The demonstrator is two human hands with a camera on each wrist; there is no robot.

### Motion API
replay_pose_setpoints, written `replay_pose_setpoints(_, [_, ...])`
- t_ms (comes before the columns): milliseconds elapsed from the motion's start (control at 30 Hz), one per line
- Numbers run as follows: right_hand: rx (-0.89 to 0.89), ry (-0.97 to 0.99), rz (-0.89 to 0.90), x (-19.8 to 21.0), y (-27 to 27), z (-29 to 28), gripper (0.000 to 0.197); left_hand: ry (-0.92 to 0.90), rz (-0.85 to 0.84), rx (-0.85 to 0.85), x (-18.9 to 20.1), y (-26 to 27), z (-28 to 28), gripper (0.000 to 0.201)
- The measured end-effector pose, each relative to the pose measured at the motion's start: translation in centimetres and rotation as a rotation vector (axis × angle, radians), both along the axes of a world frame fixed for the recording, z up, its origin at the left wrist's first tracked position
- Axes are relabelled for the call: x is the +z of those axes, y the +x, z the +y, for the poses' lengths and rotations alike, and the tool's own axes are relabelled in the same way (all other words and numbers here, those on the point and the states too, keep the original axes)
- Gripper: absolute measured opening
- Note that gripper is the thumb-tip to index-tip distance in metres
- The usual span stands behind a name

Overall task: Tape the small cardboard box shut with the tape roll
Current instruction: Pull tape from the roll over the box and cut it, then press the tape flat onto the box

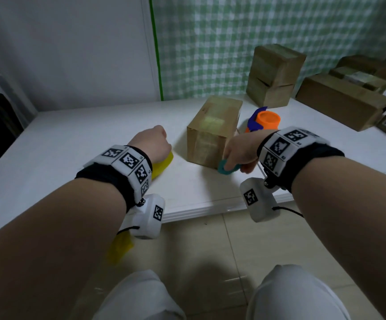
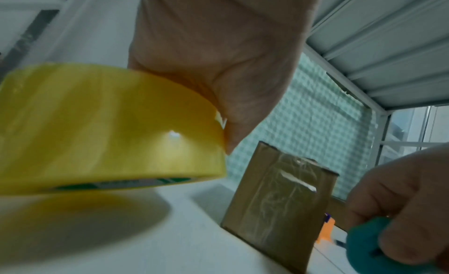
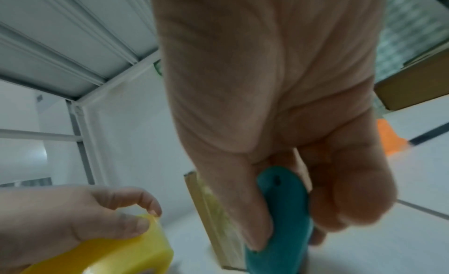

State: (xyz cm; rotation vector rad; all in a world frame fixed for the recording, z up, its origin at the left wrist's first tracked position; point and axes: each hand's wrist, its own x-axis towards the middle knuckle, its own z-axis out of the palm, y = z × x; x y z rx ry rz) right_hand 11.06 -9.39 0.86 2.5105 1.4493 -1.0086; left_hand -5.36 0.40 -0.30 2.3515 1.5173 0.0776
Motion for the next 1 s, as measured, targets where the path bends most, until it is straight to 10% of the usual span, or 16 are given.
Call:
replay_pose_setpoints(567, [-0.101, 0.369, -0.260, -4.7, 4.1, -1.4, 0.032, -0.011, 0.202, -0.011, -2.2, 2.3, -0.6, 0.057])
replay_pose_setpoints(767, [-0.386, 0.798, 0.267, -2.7, 3.0, -0.4, 0.046, -0.164, -0.335, -0.119, -0.3, 3.8, -0.9, 0.068])
replay_pose_setpoints(1000, [-0.351, 0.853, 0.337, -2.5, 3.3, -0.8, 0.035, -0.239, -0.551, -0.164, 0.0, 3.9, -2.9, 0.045])
